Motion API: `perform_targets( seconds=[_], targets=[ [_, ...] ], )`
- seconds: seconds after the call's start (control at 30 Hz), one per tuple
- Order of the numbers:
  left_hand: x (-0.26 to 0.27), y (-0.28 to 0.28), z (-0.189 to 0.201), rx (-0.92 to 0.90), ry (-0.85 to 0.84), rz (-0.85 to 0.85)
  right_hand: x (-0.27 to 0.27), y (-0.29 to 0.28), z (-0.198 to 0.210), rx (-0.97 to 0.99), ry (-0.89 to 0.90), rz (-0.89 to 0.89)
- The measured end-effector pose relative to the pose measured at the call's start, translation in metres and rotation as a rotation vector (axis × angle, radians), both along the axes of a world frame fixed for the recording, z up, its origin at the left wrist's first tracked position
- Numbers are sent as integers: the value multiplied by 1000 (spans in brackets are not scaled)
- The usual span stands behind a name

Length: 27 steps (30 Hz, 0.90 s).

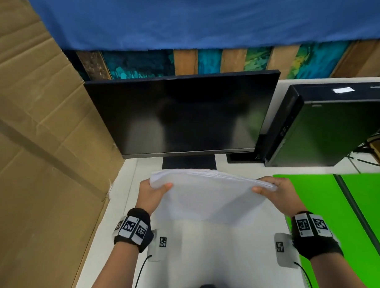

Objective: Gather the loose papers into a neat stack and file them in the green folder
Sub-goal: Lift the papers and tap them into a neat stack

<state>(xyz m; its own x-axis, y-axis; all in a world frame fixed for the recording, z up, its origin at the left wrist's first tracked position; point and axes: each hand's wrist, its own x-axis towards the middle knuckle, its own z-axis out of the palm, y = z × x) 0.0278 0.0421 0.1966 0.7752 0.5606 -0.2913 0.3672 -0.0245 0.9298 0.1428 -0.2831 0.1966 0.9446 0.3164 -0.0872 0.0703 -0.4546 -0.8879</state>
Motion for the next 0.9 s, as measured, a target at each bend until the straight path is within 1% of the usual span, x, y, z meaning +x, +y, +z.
perform_targets(
  seconds=[0.1, 0.13, 0.2, 0.27, 0.33, 0.4, 0.47, 0.5, 0.53, 0.6, 0.63, 0.67, 0.7, 0.77, 0.83, 0.9],
  targets=[
    [11, -10, 34, 145, -69, -107, 5, 9, 20, -404, -233, 113],
    [16, -15, 43, 215, -77, -165, 4, 17, 26, -477, -276, 152],
    [23, -30, 60, 348, -106, -265, 1, 38, 34, -498, -333, 217],
    [28, -39, 71, 395, -162, -293, -2, 54, 37, -433, -339, 233],
    [30, -33, 80, 418, -186, -307, -2, 56, 38, -316, -308, 208],
    [29, -14, 82, 478, -149, -333, 1, 49, 41, -138, -244, 160],
    [23, 6, 78, 525, -115, -301, 1, 40, 46, 69, -175, 130],
    [20, 14, 76, 481, -136, -254, 0, 38, 49, 150, -142, 127],
    [18, 18, 76, 369, -186, -185, 0, 37, 51, 208, -105, 120],
    [16, 16, 82, 14, -355, -38, -3, 39, 55, 320, -46, 80],
    [16, 14, 85, -139, -441, -10, -4, 42, 58, 374, -31, 51],
    [16, 10, 89, -236, -509, -21, -5, 46, 60, 419, -25, 20],
    [17, 6, 91, -283, -547, -54, -6, 50, 60, 456, -13, -7],
    [17, -6, 93, -266, -546, -143, -10, 56, 57, 503, 16, -12],
    [15, -16, 84, -198, -461, -217, -15, 59, 47, 493, 91, -2],
    [14, -21, 73, -123, -347, -287, -18, 58, 41, 410, 172, -23]
  ],
)
